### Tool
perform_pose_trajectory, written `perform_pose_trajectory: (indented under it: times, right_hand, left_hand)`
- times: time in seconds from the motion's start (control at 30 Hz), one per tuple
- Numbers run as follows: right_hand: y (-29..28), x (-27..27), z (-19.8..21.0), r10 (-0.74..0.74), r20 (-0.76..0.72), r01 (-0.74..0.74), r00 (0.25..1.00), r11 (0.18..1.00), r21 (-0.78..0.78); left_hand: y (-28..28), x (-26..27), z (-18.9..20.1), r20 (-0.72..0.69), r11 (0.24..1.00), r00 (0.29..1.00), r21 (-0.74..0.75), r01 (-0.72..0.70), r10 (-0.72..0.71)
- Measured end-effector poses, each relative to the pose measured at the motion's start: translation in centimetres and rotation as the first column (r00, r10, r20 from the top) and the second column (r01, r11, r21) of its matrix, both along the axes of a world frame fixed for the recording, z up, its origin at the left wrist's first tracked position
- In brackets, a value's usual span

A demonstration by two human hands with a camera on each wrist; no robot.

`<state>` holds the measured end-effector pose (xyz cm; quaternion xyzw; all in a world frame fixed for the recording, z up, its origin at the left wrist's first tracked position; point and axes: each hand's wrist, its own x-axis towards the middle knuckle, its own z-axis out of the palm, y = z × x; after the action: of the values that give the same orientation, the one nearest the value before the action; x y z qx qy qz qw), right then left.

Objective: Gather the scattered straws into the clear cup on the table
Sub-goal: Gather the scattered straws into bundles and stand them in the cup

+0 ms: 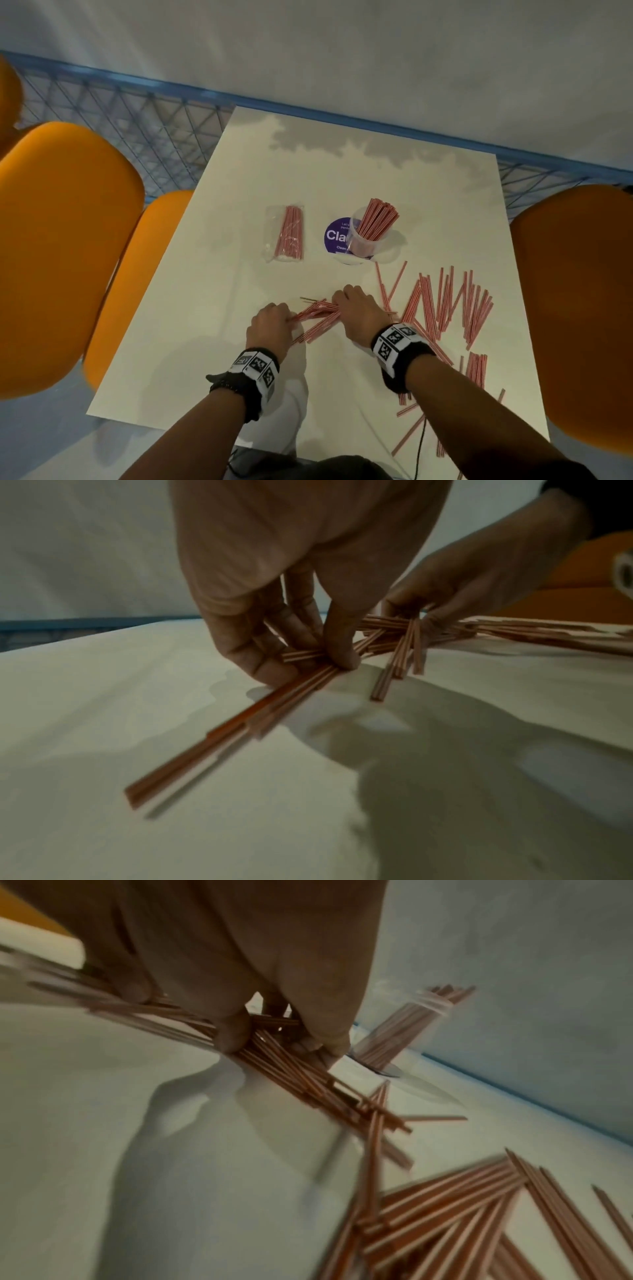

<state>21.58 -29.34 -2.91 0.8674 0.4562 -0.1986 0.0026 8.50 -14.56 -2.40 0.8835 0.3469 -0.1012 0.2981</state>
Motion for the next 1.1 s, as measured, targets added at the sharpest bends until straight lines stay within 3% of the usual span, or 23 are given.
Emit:
perform_pose_trajectory:
  times: [0.1,0.33,0.47,0.53,0.63,0.7,0.8,0.9,1.03,1.1]
  right_hand:
    - [0.2,0.2,0.1,-0.077,0.002,0.077,0.997,0.997,0.018]
    - [1.0,0.2,-0.5,0.076,-0.027,-0.074,0.997,0.995,0.067]
    - [0.4,0.6,0.6,0.025,-0.106,-0.009,0.994,0.989,0.146]
    - [-1.1,1.8,1.1,0.017,-0.105,-0.008,0.994,0.996,0.086]
    - [-2.3,2.4,0.9,0.046,-0.133,-0.051,0.99,0.998,-0.028]
    - [-1.9,2.0,0.4,0.013,-0.205,-0.004,0.979,0.999,0.048]
    - [-1.3,1.0,-0.1,0.032,-0.224,0.002,0.974,0.988,0.153]
    - [-1.1,0.8,-0.1,0.028,-0.139,0.0,0.99,0.98,0.198]
    - [-0.4,1.4,-0.1,0.121,-0.08,-0.119,0.989,0.992,0.031]
    - [0.2,1.2,0.0,0.161,-0.101,-0.156,0.982,0.986,0.052]
  left_hand:
    - [1.6,0.0,-0.1,-0.009,1.0,1.0,0.01,0.006,-0.006]
    - [4.5,-0.2,-0.4,0.034,0.974,0.974,0.044,0.222,-0.223]
    - [4.5,-0.8,-0.2,0.1,0.989,0.984,0.045,0.143,-0.147]
    - [4.3,-1.3,-0.2,0.131,0.985,0.978,0.078,0.152,-0.161]
    - [3.1,-1.8,-0.4,-0.04,0.943,0.946,0.075,0.325,-0.323]
    - [2.2,-1.8,-1.3,-0.064,0.922,0.928,0.105,0.373,-0.368]
    - [1.4,-1.1,-2.2,0.027,0.927,0.934,0.132,0.351,-0.357]
    - [1.1,-0.5,-2.5,0.12,0.927,0.923,0.133,0.351,-0.366]
    - [0.8,0.0,-2.8,0.154,0.925,0.915,0.14,0.353,-0.372]
    - [0.5,0.4,-2.6,0.164,0.925,0.913,0.138,0.354,-0.374]
